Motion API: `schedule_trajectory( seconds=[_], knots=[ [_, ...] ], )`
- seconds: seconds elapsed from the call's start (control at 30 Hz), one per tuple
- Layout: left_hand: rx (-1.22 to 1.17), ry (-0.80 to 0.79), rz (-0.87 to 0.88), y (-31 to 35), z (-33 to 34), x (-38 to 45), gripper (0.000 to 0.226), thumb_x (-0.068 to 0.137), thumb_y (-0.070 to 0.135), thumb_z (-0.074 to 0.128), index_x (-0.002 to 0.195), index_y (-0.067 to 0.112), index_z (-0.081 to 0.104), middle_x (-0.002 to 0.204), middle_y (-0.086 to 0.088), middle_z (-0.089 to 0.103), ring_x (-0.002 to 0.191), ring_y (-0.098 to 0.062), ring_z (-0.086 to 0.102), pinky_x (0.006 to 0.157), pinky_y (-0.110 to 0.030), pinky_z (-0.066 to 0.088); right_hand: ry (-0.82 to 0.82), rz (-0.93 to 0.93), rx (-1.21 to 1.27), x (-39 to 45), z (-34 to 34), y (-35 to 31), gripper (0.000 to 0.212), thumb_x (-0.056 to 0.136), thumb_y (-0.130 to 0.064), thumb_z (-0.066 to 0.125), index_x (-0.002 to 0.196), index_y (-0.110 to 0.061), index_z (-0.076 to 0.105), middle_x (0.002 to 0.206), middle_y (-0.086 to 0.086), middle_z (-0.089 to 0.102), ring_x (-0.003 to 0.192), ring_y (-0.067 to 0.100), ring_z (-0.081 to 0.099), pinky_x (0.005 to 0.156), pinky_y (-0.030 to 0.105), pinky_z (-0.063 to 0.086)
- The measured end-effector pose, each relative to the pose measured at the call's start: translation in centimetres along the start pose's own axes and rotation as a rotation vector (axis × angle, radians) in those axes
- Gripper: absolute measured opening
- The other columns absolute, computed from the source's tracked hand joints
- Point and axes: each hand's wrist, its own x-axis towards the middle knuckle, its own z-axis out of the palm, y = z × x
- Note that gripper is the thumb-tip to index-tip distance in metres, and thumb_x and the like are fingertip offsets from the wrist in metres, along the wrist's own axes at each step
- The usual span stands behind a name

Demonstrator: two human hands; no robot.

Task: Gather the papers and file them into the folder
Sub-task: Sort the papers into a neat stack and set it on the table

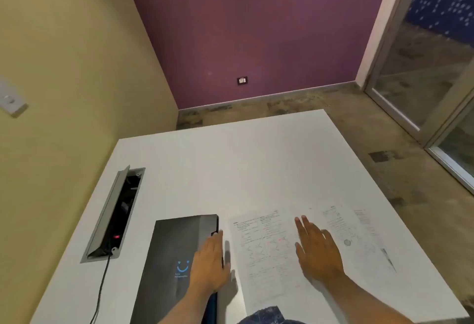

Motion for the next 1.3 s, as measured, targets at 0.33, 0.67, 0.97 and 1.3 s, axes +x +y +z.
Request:
schedule_trajectory(
  seconds=[0.33,0.67,0.97,1.3],
  knots=[
    [0.096,-0.252,0.046,0.3,3.3,0.9,0.041,0.093,0.047,0.041,0.122,0.025,0.061,0.128,0.007,0.059,0.112,-0.015,0.059,0.097,-0.034,0.045,-0.427,0.217,-0.079,-0.3,1.7,-0.2,0.064,0.101,-0.047,0.043,0.157,-0.020,0.027,0.168,0.007,0.024,0.143,0.025,0.041,0.115,0.041,0.036],
    [0.119,-0.225,-0.116,2.4,6.0,1.5,0.064,0.080,0.065,0.055,0.132,0.029,0.043,0.130,0.002,0.046,0.120,-0.017,0.049,0.108,-0.040,0.035,-0.320,0.394,0.117,-0.8,1.7,-0.6,0.070,0.088,-0.060,0.062,0.141,-0.018,0.046,0.133,0.003,0.055,0.119,0.019,0.058,0.099,0.032,0.049],
    [0.135,-0.235,-0.310,5.4,5.6,4.9,0.086,0.070,0.074,0.066,0.135,0.024,0.043,0.130,-0.005,0.053,0.122,-0.023,0.054,0.108,-0.041,0.035,-0.295,0.456,0.304,-1.0,1.3,-0.2,0.064,0.087,-0.051,0.069,0.138,-0.018,0.051,0.132,0.003,0.057,0.121,0.021,0.058,0.101,0.030,0.051],
    [-0.122,-0.175,-0.328,9.5,6.7,6.2,0.077,0.074,0.059,0.078,0.134,0.020,0.047,0.126,-0.007,0.050,0.116,-0.025,0.057,0.098,-0.039,0.053,-0.297,0.318,0.210,-0.3,1.3,1.8,0.067,0.092,-0.054,0.063,0.145,-0.018,0.046,0.141,0.003,0.054,0.128,0.020,0.056,0.106,0.032,0.048]
  ],
)
